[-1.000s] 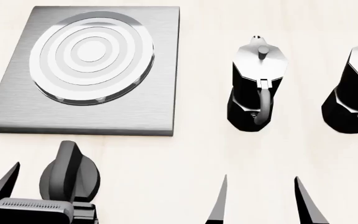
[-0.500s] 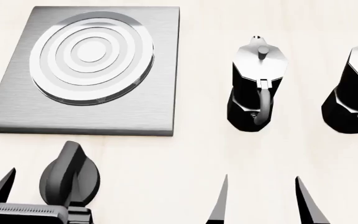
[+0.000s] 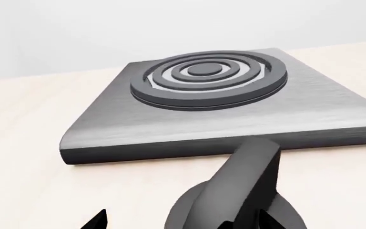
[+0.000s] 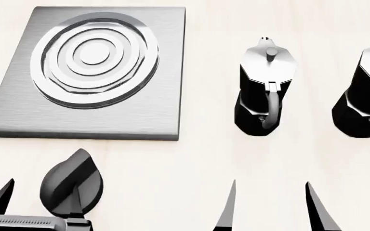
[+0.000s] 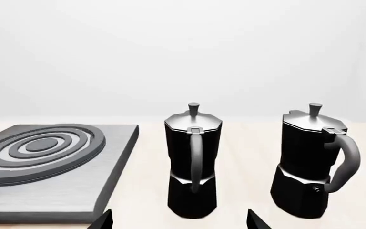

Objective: Turn off the stove.

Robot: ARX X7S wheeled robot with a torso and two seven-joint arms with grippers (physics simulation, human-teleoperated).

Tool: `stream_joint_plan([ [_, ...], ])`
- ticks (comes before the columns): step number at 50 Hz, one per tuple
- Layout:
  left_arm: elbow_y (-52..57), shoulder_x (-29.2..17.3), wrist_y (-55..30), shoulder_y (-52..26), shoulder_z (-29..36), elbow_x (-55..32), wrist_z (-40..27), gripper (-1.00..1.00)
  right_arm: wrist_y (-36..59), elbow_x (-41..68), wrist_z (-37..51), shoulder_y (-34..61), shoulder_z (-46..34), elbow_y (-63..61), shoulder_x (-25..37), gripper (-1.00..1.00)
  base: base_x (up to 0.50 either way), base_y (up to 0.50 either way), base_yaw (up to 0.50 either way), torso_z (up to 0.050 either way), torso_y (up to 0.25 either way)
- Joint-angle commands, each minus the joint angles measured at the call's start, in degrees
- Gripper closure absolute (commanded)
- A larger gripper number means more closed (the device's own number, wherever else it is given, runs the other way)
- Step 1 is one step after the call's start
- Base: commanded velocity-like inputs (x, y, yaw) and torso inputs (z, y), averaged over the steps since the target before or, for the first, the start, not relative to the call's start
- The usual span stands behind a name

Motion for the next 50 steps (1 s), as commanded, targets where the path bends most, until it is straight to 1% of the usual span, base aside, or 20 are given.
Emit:
stream_joint_plan([
  [1,-1.4,0.4,0.5,1.1,-3.3,-1.1,0.1,-1.0,-0.5,0.0,-1.8,-0.3,1.3,-0.1,-0.9,-1.0,0.0,0.0,0.0,0.0,0.0],
  [50,2.5,-0.9,-0.2,4.0,-3.9,-2.9,-1.7,-1.0,-1.2,-0.1,-1.2,-0.2,0.8,0.6,-0.4,-1.0,0.0,0.0,0.0,0.0,0.0],
])
